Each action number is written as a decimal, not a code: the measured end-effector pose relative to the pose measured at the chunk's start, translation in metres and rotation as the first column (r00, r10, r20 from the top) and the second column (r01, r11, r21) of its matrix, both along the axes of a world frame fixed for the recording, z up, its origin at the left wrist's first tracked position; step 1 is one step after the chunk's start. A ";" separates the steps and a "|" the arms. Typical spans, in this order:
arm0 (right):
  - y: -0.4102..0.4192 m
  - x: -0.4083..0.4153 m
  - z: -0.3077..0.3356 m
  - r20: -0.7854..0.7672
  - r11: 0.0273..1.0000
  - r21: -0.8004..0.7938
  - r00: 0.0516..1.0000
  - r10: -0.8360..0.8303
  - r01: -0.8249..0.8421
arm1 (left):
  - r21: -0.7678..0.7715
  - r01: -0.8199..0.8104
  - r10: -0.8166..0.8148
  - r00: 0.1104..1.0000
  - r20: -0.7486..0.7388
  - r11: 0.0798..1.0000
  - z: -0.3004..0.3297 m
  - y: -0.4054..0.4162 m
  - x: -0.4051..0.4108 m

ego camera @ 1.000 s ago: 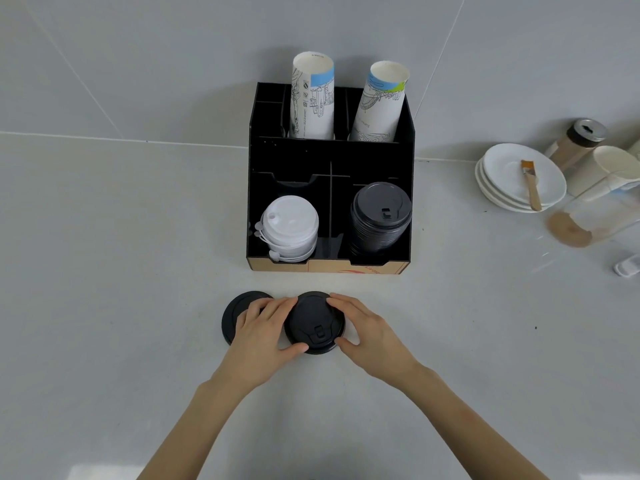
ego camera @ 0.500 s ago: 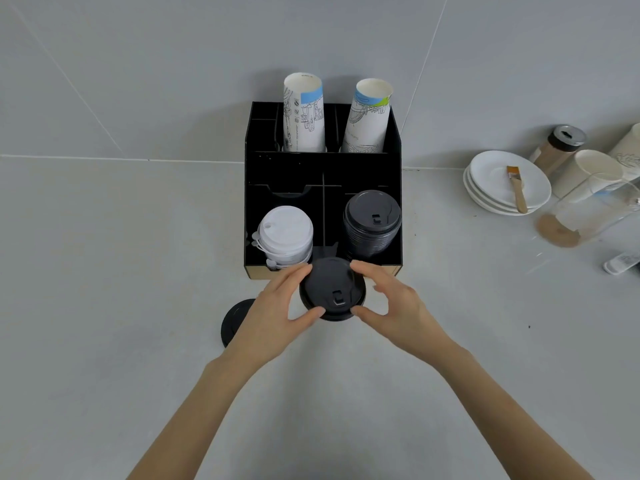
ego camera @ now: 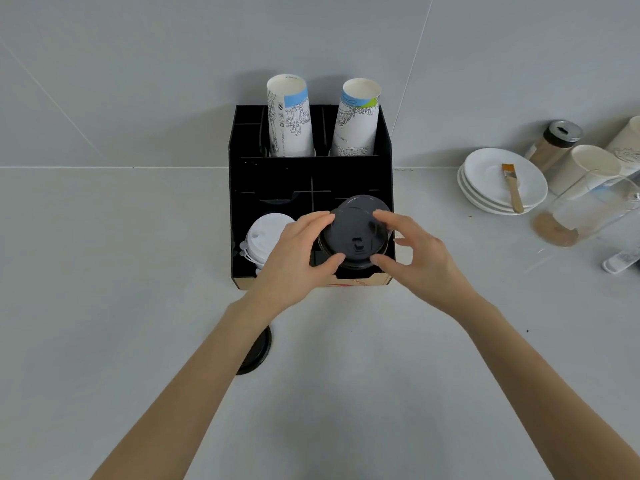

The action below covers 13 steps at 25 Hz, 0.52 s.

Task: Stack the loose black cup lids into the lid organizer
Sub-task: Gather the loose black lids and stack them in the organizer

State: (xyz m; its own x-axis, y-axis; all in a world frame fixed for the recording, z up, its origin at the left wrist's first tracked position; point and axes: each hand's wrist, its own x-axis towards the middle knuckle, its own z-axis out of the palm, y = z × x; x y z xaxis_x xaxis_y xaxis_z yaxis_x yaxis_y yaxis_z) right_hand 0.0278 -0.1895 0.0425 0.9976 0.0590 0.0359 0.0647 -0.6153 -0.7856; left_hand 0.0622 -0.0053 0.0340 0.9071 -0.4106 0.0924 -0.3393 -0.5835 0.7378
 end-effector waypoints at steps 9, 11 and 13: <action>-0.017 0.030 -0.005 -0.003 0.999 -0.010 0.999 -0.034 0.034 | 0.060 0.005 -0.005 1.000 -0.004 0.998 -0.006 -0.023 0.032; -0.019 0.035 -0.008 -0.016 0.999 -0.008 0.999 -0.039 0.038 | 0.062 0.002 -0.001 1.000 -0.021 0.998 -0.008 -0.026 0.037; -0.022 0.039 -0.010 -0.031 0.999 -0.009 0.998 -0.046 0.046 | 0.064 0.003 0.000 0.999 -0.038 0.998 -0.012 -0.030 0.041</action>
State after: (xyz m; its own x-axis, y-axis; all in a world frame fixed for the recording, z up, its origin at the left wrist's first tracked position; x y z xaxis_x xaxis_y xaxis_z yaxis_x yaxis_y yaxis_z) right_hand 0.0672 -0.2112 0.0321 0.9999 0.0134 0.0042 0.0116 -0.6234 -0.7818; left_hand 0.1029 -0.0348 0.0224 0.9089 -0.4159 0.0311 -0.3124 -0.6295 0.7114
